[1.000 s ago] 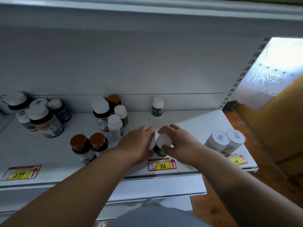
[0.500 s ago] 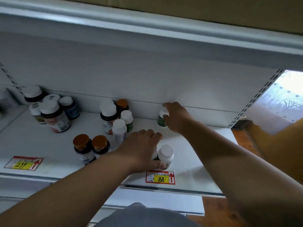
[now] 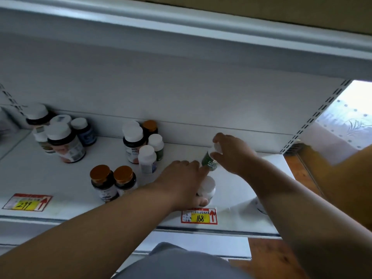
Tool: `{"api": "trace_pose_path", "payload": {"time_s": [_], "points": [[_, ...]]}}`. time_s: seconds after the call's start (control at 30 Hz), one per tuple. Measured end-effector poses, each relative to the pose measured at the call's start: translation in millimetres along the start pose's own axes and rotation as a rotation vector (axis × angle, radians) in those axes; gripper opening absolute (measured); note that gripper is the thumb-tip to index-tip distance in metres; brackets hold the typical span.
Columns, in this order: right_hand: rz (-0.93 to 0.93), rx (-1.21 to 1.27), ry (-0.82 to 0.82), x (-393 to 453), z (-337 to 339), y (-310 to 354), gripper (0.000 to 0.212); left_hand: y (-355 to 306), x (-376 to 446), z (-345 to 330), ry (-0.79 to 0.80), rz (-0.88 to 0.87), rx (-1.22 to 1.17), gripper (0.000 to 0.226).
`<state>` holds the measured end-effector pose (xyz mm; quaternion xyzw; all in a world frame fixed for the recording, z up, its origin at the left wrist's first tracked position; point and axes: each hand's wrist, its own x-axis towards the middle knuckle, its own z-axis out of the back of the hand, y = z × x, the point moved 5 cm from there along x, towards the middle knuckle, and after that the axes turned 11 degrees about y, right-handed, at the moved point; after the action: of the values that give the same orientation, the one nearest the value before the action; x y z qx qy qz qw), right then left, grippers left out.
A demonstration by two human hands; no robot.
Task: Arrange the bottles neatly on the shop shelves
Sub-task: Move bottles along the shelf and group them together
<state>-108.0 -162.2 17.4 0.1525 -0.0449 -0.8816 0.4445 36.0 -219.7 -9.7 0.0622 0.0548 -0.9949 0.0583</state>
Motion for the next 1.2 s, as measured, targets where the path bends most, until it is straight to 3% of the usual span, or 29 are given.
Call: {"api": "trace_pose_path", "payload": {"time_s": [0.27,0.57,0.7,0.83,1.0,1.2], "points": [[-0.095,0.045,0.137,-71,-30,1,0.039,-2,6,-10,-0.021,0.019,-0.035,0.059],[-0.088,-0.012,0.216,-75,-33,9,0.040,-2,6,-16,-0.013,0.051,-0.067,0.060],[-0.055,-0.065,0.235,-77,-30,10,0.051,-3,4,-13,-0.018,0.072,-0.053,0.069],[-0.013,-0.074,0.161,-82,-13,16,0.051,0,-22,1,-0.108,0.159,-0.046,0.083],[0.156,0.012,-0.014,-86,-3,54,0.040,9,-78,5,-0.353,0.264,-0.086,0.065],[0.347,0.093,-0.030,-56,-32,127,0.032,48,-127,5,-0.341,0.343,-0.085,0.052]]}}
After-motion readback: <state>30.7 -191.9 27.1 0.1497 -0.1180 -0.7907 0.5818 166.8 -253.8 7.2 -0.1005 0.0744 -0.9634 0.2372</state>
